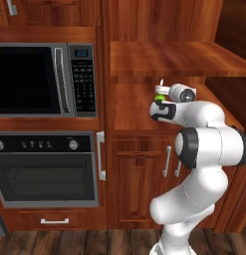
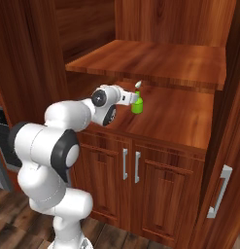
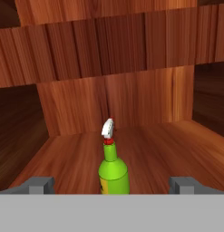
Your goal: Move the cutting board and knife to the sink. Then move spray from the cabinet to the counter.
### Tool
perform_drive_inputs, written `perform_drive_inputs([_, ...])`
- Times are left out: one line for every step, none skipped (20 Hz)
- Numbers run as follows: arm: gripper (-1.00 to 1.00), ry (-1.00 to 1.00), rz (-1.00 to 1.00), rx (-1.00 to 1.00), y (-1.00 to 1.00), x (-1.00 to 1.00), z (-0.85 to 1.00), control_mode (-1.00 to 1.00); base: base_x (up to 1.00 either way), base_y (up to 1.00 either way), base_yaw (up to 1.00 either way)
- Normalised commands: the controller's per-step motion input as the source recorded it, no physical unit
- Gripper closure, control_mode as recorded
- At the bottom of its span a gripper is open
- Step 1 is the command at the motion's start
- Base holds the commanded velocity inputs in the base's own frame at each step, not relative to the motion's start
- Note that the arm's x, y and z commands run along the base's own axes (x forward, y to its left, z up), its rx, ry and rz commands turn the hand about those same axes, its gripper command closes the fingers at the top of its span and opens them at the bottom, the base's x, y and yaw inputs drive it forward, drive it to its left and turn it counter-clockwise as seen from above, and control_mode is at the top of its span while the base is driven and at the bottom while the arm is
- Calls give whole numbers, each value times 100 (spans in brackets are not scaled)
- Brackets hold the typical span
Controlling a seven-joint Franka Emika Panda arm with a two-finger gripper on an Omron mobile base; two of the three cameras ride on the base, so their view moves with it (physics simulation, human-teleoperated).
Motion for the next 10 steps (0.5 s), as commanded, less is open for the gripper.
perform_drive_inputs([-100,0,0,0,0,11,-9,-100,0,0,0])
perform_drive_inputs([-100,0,0,0,0,11,-11,-100,0,0,0])
perform_drive_inputs([-100,0,0,0,0,10,-13,-100,0,0,0])
perform_drive_inputs([-100,0,0,0,0,7,-13,-100,0,0,0])
perform_drive_inputs([-100,0,0,0,0,7,-13,-100,0,0,0])
perform_drive_inputs([-100,0,0,0,0,5,-16,-100,0,0,0])
perform_drive_inputs([-100,0,0,0,0,3,-19,-100,0,0,0])
perform_drive_inputs([-100,0,0,-1,0,1,-22,-100,0,0,0])
perform_drive_inputs([-100,0,0,-1,0,0,-19,-100,0,0,0])
perform_drive_inputs([-100,0,0,0,0,1,-16,-100,0,0,0])
